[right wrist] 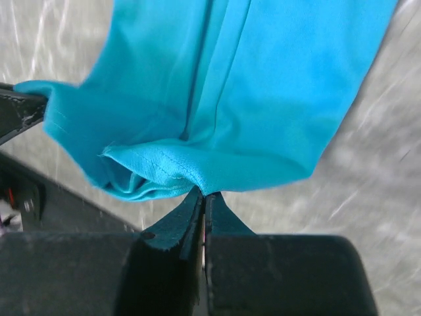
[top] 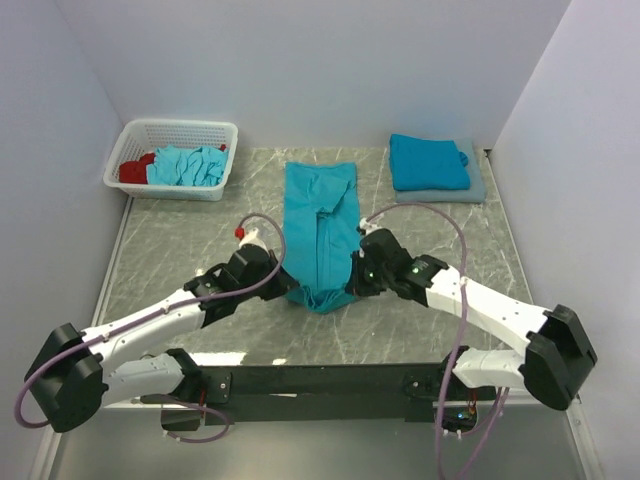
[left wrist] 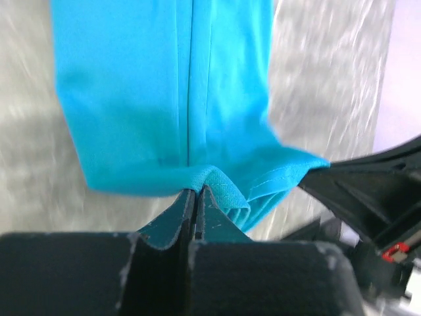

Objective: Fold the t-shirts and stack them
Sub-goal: Fold the tshirt

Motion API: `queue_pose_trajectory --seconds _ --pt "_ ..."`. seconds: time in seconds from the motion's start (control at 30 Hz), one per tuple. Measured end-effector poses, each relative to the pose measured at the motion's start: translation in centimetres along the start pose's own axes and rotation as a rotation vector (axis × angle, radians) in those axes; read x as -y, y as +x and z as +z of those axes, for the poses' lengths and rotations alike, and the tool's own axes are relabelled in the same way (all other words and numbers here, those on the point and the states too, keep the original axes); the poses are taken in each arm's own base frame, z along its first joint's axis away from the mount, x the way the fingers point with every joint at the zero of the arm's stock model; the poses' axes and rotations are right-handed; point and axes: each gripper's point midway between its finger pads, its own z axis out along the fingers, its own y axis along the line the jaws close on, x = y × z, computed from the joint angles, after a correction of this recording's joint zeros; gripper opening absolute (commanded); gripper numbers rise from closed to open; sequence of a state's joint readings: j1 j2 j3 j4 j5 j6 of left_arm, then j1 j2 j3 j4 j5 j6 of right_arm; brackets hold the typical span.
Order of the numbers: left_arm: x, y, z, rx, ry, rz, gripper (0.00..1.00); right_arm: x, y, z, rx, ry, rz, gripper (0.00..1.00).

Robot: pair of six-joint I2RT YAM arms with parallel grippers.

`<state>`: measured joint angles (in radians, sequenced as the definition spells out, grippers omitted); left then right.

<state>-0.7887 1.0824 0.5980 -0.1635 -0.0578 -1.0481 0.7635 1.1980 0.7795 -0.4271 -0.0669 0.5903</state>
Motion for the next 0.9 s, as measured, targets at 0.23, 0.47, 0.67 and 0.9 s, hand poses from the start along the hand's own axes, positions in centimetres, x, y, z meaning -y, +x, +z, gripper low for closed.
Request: queue_pose_trajectory --seconds 0.23,0.47,0.67,0.9 --pt "-0.1 -6.0 2.3 0.136 -0.07 0.019 0.01 1.0 -6.8 1.3 0.091 0.061 0.012 0.01" --pt "-0.5 -10.0 5.0 0.169 -0.105 0.032 0.01 2.4 -10.9 2.1 0.136 0.094 0.034 0.01" --pt "-1.4 -12.1 7.0 0.167 -0.131 0.04 0.01 3.0 -13.8 3.1 0.159 0.119 0.032 0.01" --pt "-1.5 -14.5 9.0 0.17 -0.126 0.049 0.04 4.6 -15.7 4.4 0.157 0.152 0.054 0.01"
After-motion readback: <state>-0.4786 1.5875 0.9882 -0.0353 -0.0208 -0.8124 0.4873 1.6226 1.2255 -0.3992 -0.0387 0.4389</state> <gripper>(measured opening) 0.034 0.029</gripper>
